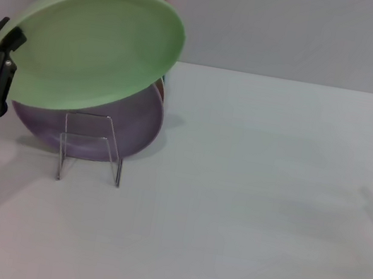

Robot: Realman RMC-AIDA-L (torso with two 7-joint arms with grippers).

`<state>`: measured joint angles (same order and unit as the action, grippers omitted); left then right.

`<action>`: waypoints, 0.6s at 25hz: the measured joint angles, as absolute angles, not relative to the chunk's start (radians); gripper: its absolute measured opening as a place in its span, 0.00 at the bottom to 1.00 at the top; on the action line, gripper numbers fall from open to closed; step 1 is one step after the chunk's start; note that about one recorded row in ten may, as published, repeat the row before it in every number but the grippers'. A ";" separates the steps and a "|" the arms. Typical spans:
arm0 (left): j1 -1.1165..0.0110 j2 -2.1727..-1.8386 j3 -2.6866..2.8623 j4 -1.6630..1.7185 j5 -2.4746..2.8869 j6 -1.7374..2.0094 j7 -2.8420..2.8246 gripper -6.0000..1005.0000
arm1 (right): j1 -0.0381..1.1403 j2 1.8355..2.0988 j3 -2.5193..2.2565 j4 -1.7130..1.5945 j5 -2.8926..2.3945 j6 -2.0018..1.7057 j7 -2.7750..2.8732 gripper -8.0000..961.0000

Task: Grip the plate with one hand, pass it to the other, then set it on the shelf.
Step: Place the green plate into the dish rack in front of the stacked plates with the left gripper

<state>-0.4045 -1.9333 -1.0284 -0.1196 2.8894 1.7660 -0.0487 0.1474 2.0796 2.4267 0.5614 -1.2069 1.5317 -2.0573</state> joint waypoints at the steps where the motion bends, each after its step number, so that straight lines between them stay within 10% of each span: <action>1: -0.406 -1.933 -1.029 -0.112 2.889 1.766 -0.049 0.09 | 0.146 2.080 2.427 0.561 -1.208 1.532 -2.057 0.67; 15: -0.414 -1.918 -0.971 -0.050 2.888 1.757 -0.055 0.09 | 0.134 2.083 2.427 0.557 -1.218 1.573 -2.057 0.67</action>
